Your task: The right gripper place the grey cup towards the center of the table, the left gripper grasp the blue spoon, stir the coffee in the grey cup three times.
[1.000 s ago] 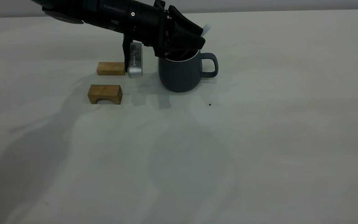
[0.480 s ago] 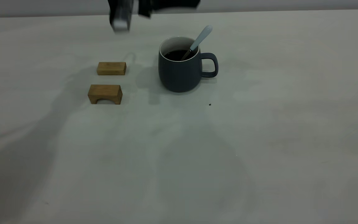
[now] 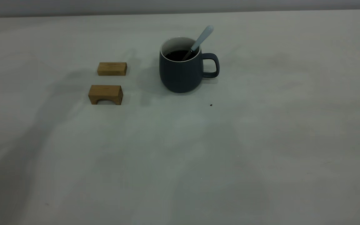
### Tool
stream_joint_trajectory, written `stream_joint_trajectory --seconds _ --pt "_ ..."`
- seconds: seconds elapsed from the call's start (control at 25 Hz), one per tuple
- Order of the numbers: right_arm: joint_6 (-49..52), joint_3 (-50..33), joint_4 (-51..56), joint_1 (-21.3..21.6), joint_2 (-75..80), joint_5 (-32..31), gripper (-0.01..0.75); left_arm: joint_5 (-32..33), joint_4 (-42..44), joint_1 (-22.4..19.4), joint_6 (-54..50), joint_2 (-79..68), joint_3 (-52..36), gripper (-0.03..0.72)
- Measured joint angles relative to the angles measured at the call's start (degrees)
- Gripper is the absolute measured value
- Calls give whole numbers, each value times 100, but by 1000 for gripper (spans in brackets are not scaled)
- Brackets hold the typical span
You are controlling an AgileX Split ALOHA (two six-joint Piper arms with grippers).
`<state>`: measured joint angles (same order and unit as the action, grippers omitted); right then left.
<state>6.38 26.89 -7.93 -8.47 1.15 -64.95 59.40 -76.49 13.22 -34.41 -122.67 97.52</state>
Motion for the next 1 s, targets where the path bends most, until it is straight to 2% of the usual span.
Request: stream_joint_trajectory --seconds 0.12,0.2,0.36,0.48,0.64,0.84,1.0 --pt "0 0 0 0 0 0 510 89 332 -8 706 435 -12 483" --pt "0 0 0 0 0 0 510 95 806 -54 1717 768 -23 483" --pt "0 0 -5 0 0 0 510 -116 2109 -341 3695 1602 -36 483" --pt "0 0 -4 0 0 0 510 -24 3196 -620 4616 2257 -42 483" --pt "0 0 -4 0 0 0 510 739 4356 -1068 4691 2839 -42 483" --pt "0 0 -4 0 0 0 510 754 5766 -1717 4114 3002 -173 483" --pt "0 0 -4 0 0 0 510 754 6355 -1951 4005 3319 -619 483"
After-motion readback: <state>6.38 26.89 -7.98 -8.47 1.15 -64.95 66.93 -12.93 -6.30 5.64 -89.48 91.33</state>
